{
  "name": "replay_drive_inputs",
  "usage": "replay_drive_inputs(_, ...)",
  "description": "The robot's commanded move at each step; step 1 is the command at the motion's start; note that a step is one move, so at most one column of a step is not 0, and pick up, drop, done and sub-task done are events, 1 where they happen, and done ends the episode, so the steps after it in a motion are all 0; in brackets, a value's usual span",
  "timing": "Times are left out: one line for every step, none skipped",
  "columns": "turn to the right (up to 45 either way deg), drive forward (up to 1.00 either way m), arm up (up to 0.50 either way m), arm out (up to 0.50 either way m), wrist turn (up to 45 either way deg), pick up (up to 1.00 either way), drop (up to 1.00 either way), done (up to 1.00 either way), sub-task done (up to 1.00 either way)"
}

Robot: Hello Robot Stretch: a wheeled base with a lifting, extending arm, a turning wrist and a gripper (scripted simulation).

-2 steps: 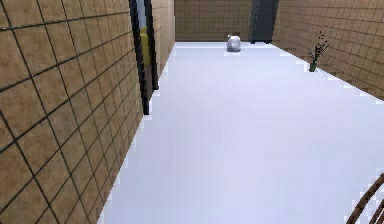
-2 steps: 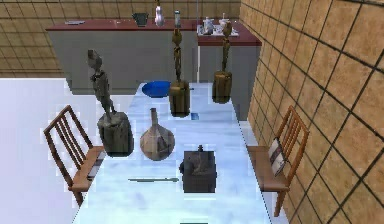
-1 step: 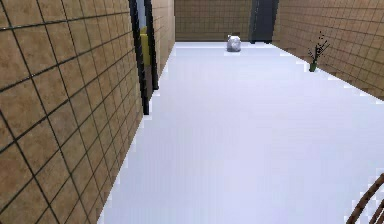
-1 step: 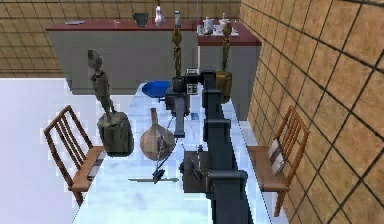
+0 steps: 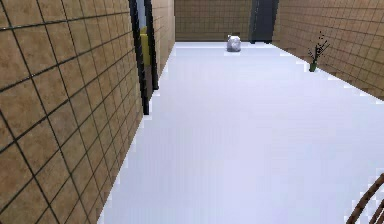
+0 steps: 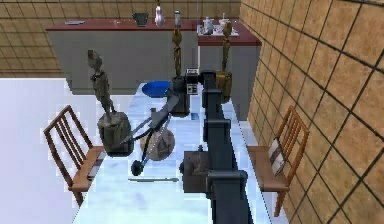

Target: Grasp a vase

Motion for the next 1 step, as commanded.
replay_drive_inputs(0.0,0.00,0.00,0.00,45.0,0.00,0.00,0.00,0.00)
